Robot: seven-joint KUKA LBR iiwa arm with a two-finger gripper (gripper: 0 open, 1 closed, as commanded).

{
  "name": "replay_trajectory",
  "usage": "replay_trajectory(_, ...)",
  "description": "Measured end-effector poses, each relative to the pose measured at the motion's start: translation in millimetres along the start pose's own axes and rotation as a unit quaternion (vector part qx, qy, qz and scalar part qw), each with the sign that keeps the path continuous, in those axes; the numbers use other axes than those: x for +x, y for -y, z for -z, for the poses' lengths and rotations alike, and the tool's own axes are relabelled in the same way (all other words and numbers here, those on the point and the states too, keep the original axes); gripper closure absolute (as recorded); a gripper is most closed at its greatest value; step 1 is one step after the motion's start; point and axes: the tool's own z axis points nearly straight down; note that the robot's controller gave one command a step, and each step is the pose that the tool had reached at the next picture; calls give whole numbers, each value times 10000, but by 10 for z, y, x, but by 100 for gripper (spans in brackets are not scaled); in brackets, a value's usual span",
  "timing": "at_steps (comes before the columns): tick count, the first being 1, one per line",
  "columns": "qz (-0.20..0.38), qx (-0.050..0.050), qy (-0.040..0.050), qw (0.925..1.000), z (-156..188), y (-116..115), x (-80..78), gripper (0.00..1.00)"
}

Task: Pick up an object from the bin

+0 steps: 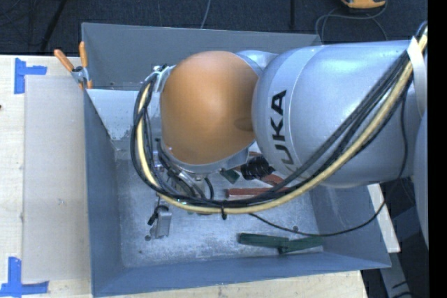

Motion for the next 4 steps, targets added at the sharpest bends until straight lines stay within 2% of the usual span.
replay_trajectory(1,1134,-18,104,9935,-1724,518,154,0)
replay_trajectory(2,1144,1,98,9934,-1715,1732,113,0)
replay_trajectory(3,979,12,55,9952,-1424,2531,79,0)
replay_trajectory(4,420,-11,28,9991,-1748,2636,-10,0)
